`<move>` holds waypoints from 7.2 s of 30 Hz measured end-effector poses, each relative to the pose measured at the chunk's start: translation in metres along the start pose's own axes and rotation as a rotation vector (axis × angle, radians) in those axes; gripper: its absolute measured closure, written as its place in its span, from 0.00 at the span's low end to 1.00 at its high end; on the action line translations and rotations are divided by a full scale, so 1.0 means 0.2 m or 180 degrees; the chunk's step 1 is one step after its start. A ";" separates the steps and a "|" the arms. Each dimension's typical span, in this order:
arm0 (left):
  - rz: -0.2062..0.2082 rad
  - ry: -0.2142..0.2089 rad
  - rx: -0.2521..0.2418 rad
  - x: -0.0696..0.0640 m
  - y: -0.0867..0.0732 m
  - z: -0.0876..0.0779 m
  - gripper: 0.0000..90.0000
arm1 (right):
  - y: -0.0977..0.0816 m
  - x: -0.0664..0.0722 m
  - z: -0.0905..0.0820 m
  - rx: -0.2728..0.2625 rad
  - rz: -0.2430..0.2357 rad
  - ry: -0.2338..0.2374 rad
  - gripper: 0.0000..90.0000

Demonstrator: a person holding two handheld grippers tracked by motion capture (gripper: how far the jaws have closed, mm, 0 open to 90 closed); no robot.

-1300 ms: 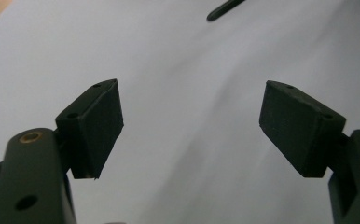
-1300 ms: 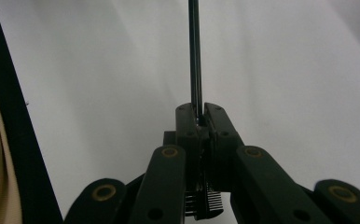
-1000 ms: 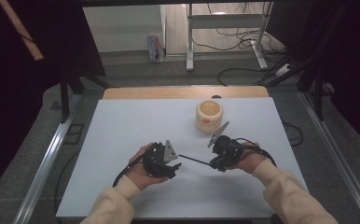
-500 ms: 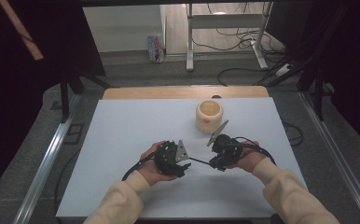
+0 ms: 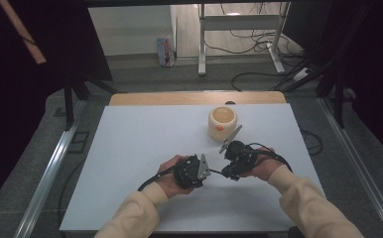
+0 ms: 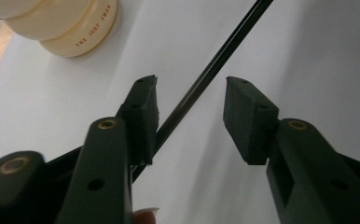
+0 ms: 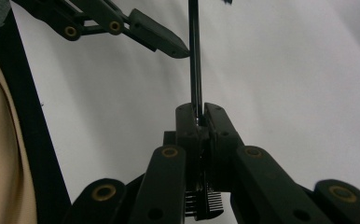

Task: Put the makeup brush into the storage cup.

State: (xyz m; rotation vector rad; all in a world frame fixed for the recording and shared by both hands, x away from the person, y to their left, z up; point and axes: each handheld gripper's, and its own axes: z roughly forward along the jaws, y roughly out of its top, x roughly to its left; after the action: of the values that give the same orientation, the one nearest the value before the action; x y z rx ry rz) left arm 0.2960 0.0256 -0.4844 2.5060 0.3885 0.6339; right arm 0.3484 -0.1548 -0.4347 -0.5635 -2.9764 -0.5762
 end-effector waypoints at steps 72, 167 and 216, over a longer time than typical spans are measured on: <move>-0.0473 -0.0206 -0.0014 0.09 -0.18 -0.07 0.95 | -0.37 0.00 -0.15 -0.1746 0.0956 -0.0653 0.26; -0.1468 -0.0778 -0.0764 0.14 -0.23 -0.11 0.95 | -0.27 0.12 0.07 -0.2525 0.1097 -0.0162 0.29; -0.1405 -0.0638 -0.0675 0.09 -0.19 -0.09 0.73 | -0.11 0.05 0.19 -0.2884 0.1445 0.0581 0.94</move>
State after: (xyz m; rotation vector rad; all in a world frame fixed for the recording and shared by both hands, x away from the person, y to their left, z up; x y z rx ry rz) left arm 0.2968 0.0712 -0.4853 2.1562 0.7290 0.2325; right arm 0.3318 -0.1562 -0.4754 -1.0970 -2.1553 -1.7749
